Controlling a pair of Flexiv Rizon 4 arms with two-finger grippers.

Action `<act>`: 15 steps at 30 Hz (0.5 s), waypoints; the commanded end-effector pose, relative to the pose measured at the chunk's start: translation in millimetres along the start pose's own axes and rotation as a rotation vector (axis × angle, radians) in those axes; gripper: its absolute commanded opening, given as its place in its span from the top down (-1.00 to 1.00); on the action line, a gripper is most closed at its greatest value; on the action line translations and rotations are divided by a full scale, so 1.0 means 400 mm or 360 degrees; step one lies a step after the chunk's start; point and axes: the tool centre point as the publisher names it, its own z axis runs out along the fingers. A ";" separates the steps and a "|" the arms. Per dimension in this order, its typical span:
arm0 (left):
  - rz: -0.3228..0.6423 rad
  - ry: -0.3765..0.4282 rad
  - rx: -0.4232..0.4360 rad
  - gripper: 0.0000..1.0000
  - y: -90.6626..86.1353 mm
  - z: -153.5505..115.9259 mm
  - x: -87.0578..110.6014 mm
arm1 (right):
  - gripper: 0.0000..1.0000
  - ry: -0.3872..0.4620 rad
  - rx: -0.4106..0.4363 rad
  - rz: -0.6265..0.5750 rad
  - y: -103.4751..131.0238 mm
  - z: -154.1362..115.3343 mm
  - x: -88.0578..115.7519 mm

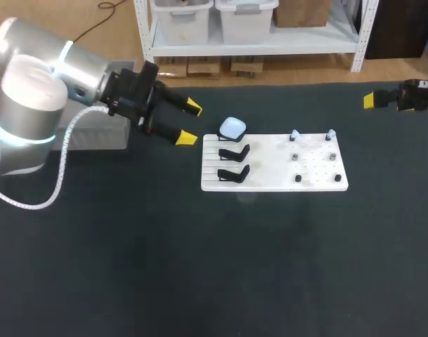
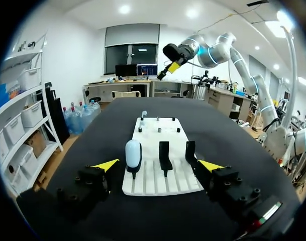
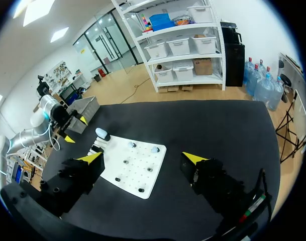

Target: Pick up each earbud case from the left stands, insert the matching earbuds, close the lid, and place the case in the box.

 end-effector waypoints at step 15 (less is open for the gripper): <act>0.0030 0.0106 0.0067 -1.00 0.069 0.100 0.020 | -1.00 0.0000 -0.0001 -0.0001 0.000 -0.001 0.000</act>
